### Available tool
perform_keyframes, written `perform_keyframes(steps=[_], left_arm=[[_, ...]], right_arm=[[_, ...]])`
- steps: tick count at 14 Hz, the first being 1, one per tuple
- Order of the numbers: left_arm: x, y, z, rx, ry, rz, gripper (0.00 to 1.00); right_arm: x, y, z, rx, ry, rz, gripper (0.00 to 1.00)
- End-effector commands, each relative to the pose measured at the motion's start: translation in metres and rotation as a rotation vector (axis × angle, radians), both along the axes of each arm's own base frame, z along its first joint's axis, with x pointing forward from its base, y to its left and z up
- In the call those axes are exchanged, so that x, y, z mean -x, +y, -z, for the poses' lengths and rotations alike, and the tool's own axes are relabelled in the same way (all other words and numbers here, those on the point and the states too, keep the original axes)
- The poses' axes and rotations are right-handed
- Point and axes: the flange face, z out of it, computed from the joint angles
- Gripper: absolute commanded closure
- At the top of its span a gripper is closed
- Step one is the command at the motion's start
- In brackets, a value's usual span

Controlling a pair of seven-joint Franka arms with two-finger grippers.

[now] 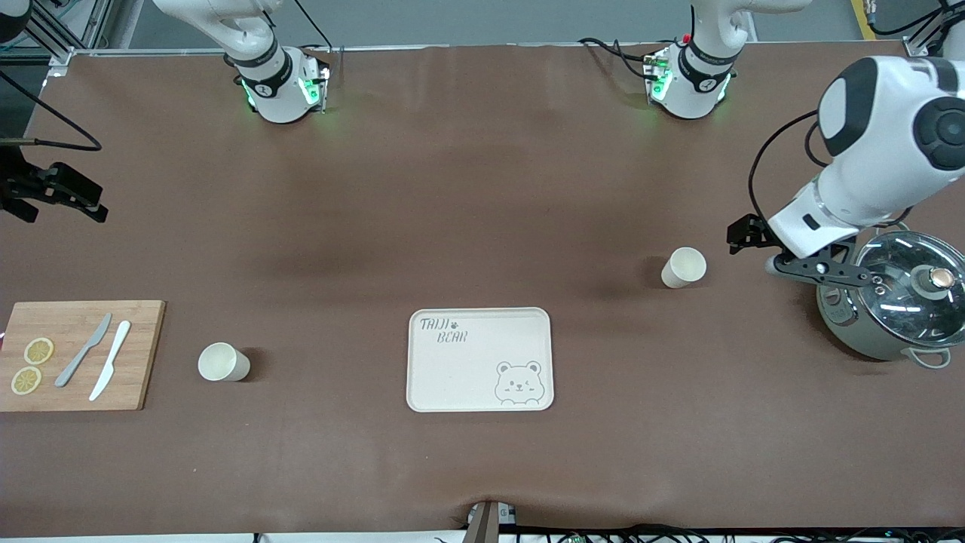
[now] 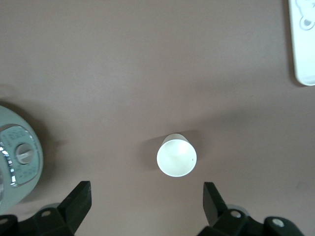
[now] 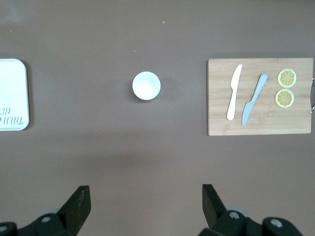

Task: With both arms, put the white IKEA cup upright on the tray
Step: 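Move the left gripper down over the white paper cup, then grasp the cup rim with the left gripper while the right gripper reaches the other cup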

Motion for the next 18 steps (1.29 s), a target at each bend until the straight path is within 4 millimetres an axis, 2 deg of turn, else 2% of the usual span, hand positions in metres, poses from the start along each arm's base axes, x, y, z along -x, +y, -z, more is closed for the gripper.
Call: perform_keyframes(steps=[1,4,7,10,12,13,18], left_arm=[[0.034,0.005,0.033,0.0,-0.055,0.02,0.0],[0.045,0.007,0.065,0.002,-0.086,0.025,0.0],[0.064,0.009,0.113,0.009,-0.133,0.027,0.0],[0.074,0.01,0.154,0.011,-0.145,0.029,0.0],[0.077,0.012,0.167,0.013,-0.158,0.028,0.0],[0.078,0.012,0.171,0.012,-0.151,0.028,0.0],[0.072,0.013,0.202,0.013,-0.164,0.042,0.0]], right_arm=[[-0.005,-0.002,-0.007,0.004,-0.021,0.012,0.0],[-0.007,-0.001,-0.006,0.009,-0.019,0.008,0.0],[-0.009,0.001,-0.004,0.01,-0.023,0.004,0.0],[-0.01,0.001,-0.002,0.011,-0.019,-0.007,0.0],[-0.011,0.0,-0.001,0.007,-0.019,-0.004,0.0],[-0.015,0.0,0.005,0.003,-0.012,-0.003,0.0],[-0.025,-0.005,0.017,-0.025,-0.016,0.015,0.0]])
